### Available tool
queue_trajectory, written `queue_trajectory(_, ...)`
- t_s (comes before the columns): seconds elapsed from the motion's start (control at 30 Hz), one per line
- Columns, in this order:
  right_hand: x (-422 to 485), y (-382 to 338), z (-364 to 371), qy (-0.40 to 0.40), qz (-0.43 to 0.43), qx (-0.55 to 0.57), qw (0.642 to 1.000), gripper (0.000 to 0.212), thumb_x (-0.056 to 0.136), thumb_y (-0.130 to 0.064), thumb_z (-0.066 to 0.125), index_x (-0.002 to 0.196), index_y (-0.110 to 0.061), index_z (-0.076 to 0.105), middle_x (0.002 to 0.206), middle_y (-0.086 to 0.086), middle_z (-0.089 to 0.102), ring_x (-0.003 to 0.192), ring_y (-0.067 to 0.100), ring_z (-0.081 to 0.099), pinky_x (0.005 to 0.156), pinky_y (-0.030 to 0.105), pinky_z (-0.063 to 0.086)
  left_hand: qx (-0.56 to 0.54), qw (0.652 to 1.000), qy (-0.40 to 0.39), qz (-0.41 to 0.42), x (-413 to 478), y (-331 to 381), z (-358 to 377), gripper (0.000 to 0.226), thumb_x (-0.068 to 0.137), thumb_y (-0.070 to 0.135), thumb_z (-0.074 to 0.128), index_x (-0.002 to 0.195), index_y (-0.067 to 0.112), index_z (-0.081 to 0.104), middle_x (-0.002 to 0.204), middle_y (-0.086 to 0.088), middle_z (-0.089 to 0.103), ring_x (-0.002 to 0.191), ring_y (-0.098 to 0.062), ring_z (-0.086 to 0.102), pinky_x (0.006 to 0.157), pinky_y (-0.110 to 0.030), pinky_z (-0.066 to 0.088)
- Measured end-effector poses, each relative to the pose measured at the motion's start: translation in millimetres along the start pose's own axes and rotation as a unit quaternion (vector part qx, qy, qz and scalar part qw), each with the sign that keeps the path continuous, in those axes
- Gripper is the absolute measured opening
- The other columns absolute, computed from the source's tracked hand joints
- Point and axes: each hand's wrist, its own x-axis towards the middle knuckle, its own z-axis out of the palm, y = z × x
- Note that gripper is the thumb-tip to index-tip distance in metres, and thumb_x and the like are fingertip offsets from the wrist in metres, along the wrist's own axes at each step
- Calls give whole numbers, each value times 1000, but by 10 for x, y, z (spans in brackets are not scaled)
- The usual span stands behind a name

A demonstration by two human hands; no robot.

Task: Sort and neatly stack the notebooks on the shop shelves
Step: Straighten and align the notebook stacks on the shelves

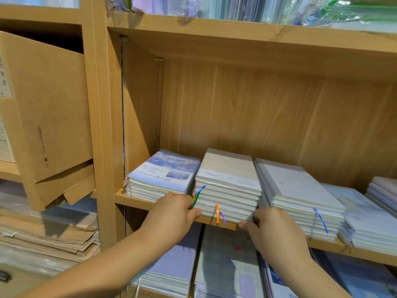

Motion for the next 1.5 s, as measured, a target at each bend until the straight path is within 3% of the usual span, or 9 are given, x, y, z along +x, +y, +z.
queue_trajectory(0.2, 12, 3, -28, -2, 7, -2, 1000, 48, 91, -54, 69, 61, -19, 56, 56, -6, 54, 57, 11, 54, 48, 26, 33, -43, 999, -14, 10, -35, -33, 12, 25, 97, 43, 65, 93, 18, 70, 84, 3, 71, 78, -17, 63, 66, -31, 48)
queue_trajectory(0.53, 21, -10, -23, -5, 19, 2, 1000, 46, 90, -54, 70, 60, -21, 58, 58, -6, 60, 60, 11, 58, 50, 25, 39, -92, 996, -3, -12, -44, -41, 52, 24, 94, 38, 69, 106, 18, 76, 96, 3, 77, 87, -15, 69, 78, -37, 55)
queue_trajectory(0.67, -9, -42, -86, -28, 24, 10, 999, 43, 91, -54, 69, 63, -22, 62, 61, -5, 64, 63, 14, 63, 60, 28, 53, -42, 999, -13, -6, -19, 2, -10, 18, 93, 41, 69, 92, 23, 71, 79, 7, 68, 78, -14, 63, 70, -33, 52)
queue_trajectory(0.8, -9, -49, -262, -69, 28, 33, 997, 48, 90, -64, 63, 68, -21, 63, 59, -1, 67, 58, 17, 68, 67, 34, 61, -30, 997, -63, -29, 91, -5, -168, 37, 84, 51, 75, 70, 21, 59, 61, 3, 60, 65, -10, 59, 57, -28, 45)
queue_trajectory(0.9, 37, -86, -405, -39, 14, 34, 999, 51, 93, -67, 55, 82, -18, 61, 64, 1, 67, 58, 20, 68, 64, 36, 61, -82, 996, -17, -23, 251, -21, -383, 39, 81, 61, 73, 74, 24, 61, 62, 12, 67, 61, -1, 61, 54, -28, 45)
queue_trajectory(0.97, 90, -125, -501, -32, 15, 41, 999, 49, 96, -64, 50, 94, -17, 60, 70, 2, 69, 62, 25, 70, 68, 39, 61, -49, 998, -24, 8, 353, -9, -500, 41, 83, 68, 66, 81, 28, 57, 66, 7, 65, 67, -4, 60, 58, -31, 47)
queue_trajectory(1.07, 186, -171, -630, -78, 23, 39, 996, 45, 100, -60, 46, 93, -18, 57, 63, 4, 72, 53, 23, 71, 66, 38, 61, 27, 995, -85, 50, 431, 44, -551, 44, 92, 69, 52, 86, 26, 55, 70, 5, 61, 69, -12, 58, 61, -37, 48)
queue_trajectory(1.27, 295, -192, -632, -155, 39, 61, 985, 42, 105, -51, 44, 91, -15, 59, 59, 5, 72, 52, 26, 72, 50, 27, 49, 65, 992, -85, 69, 497, 102, -519, 39, 102, 61, 42, 76, 31, 40, 71, 11, 46, 62, -5, 44, 50, -29, 26)
queue_trajectory(1.5, 320, -123, -566, -137, 30, 104, 985, 42, 103, -49, 52, 84, -13, 62, 53, 5, 69, 46, 26, 68, 45, 24, 45, 11, 994, -80, 78, 511, 36, -433, 33, 102, 55, 48, 77, 33, 43, 74, 12, 51, 70, -4, 48, 53, -26, 29)
